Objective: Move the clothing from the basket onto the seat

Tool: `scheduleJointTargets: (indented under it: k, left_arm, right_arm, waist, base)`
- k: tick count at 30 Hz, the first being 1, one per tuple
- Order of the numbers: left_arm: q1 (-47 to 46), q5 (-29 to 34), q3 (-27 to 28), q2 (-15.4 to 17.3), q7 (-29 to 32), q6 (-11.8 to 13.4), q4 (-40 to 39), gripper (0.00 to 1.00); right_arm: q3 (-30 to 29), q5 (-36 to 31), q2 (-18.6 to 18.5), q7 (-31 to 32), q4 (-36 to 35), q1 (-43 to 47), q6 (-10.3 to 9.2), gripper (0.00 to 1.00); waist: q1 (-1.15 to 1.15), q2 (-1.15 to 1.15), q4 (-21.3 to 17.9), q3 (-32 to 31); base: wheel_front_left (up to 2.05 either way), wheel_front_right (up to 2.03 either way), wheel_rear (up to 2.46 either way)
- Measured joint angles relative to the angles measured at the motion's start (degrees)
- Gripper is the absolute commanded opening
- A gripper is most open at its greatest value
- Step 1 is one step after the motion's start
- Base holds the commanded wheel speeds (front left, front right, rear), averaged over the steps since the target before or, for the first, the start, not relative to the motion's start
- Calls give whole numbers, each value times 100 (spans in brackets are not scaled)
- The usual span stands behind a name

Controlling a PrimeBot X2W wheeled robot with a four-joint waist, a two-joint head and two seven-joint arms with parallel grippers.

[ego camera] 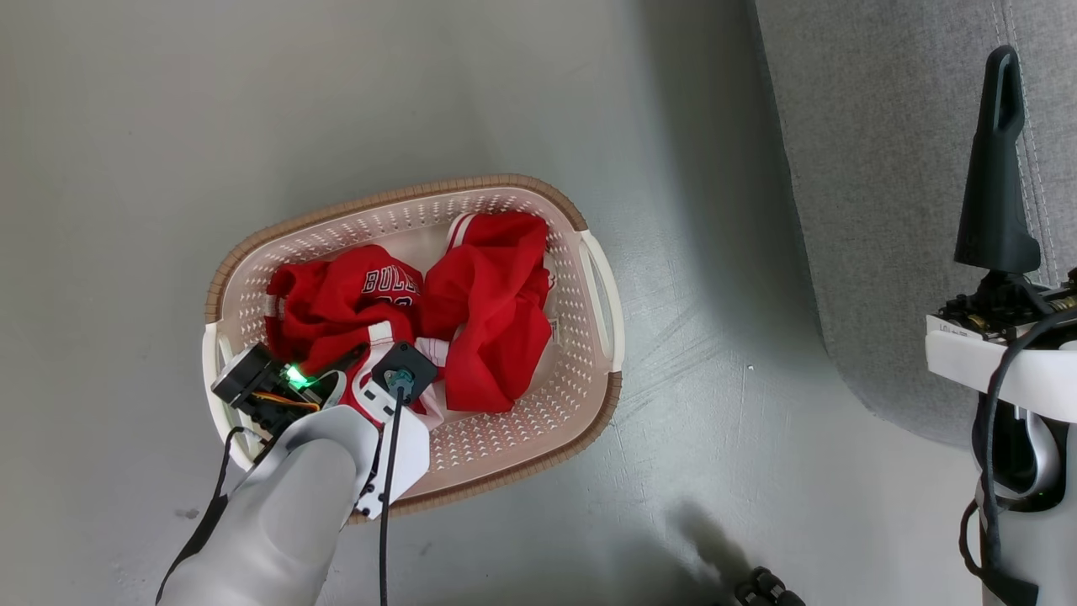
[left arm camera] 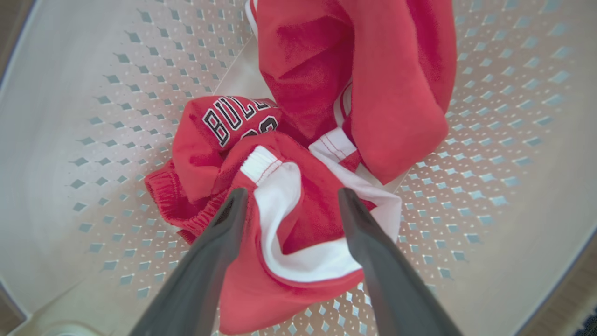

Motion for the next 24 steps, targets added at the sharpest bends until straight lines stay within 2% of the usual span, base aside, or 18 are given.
scheduleJointTargets:
  k: [16, 17, 18, 20, 24]
  left_arm:
    - [-116, 1, -7, -1, 151, 73, 140, 98]
    - [-117, 0, -7, -3, 152, 73, 154, 76]
    - [-117, 0, -7, -5, 158, 70, 172, 45]
    - [-117, -1, -10, -8, 169, 58, 202, 0]
    - [-117, -55, -8, -18, 233, 2, 256, 0]
  right_arm:
    - [4, 0, 0, -9, -75, -5, 0, 100]
    - [4, 0, 0, -10, -76, -5, 0, 100]
    - [4, 0, 0, -15, -76, -7, 0, 100]
    - [4, 0, 0, -25, -80, -11, 0, 100]
    - [4, 0, 1, -29, -90, -56, 0, 100]
  waist:
    - [0, 0, -46, 105]
    - [0, 0, -49, 109]
    - [0, 0, -53, 113]
    - [0, 0, -61, 121]
    - [0, 0, -79, 137]
  base:
    - [0, 0, 0]
    - [0, 0, 0]
    - [0, 0, 0]
    - [0, 0, 0]
    - [0, 0, 0]
